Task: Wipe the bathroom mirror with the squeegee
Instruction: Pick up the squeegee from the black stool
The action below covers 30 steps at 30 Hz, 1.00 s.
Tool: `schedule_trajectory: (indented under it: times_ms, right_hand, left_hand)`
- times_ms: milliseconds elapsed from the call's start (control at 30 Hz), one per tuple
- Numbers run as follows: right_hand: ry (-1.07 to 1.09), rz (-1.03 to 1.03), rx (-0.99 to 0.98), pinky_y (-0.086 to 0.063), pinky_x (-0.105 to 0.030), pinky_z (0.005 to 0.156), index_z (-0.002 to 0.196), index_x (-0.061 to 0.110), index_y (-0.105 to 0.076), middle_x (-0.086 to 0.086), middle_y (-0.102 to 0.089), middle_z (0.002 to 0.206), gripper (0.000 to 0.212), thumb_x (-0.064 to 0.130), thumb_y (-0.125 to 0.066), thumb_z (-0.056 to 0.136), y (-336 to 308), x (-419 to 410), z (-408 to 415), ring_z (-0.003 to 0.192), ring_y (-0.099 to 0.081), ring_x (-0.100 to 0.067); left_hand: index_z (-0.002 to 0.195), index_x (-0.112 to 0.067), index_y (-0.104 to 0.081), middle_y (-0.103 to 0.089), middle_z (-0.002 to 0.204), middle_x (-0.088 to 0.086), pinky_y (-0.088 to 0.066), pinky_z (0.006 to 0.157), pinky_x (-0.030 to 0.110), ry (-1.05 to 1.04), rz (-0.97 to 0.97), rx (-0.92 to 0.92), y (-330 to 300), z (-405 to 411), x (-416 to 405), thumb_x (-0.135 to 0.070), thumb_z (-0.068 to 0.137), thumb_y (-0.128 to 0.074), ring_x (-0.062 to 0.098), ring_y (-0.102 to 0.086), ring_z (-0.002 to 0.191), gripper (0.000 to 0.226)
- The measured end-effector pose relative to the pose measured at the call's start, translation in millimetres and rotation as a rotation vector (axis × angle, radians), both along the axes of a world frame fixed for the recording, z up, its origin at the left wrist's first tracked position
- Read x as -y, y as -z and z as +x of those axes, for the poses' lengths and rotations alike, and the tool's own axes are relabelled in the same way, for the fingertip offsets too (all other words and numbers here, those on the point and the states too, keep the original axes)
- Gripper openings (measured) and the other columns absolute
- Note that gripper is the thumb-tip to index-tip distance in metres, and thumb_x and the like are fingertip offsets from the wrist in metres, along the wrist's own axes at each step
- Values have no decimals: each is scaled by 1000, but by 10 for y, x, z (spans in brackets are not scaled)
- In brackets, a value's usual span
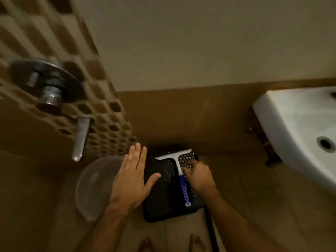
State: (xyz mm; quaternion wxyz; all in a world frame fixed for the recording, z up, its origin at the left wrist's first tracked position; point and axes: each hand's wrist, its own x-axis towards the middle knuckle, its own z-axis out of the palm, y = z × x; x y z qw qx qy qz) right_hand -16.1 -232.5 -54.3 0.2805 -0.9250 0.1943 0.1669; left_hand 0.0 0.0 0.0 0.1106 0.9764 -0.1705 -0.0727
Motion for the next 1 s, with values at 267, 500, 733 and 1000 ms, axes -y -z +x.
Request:
schedule_trajectory:
  times_ms: [267, 500, 733, 1000]
  right_hand:
    - [205, 127, -209, -51, -34, 82, 115, 12, -65, -14, -71, 111, 46, 48, -68, 85, 1160, -170, -191, 101, -66, -32]
    - [317, 159, -147, -51, -38, 83, 117, 10, -53, -18, -67, 109, 39, 42, -53, 96, 1422, -297, -279, 98, -65, -36]
    - [411, 230, -6, -55, -43, 73, 108, 14, -44, -15, -65, 97, 32, 45, -44, 98, 669, -222, -289, 84, -65, -33]
    - [425, 234, 224, -59, -45, 66, 107, 19, -45, -4, -64, 89, 33, 50, -43, 97, -822, -71, -377, 73, -66, -20]
  left_hand:
    - [153, -14, -1, 10, 160, 4, 1, 121, 35, 37, 24, -74, 894, -103, 169, -75, 85, -4, 15, 15, 146, 91]
    - [153, -14, -3, 8, 160, 4, 0, 121, 35, 41, 6, -87, 1111, -125, 153, -77, 84, -1, 15, 13, 147, 93]
    - [152, -13, -5, 0, 160, 8, -5, 121, 41, 74, 116, -17, 629, 23, 108, -73, 87, -11, 21, 10, 147, 89]
    - [152, -7, -11, -7, 160, 13, -10, 121, 42, 113, 50, 157, -684, 165, 321, -71, 87, -15, 23, 2, 148, 91]
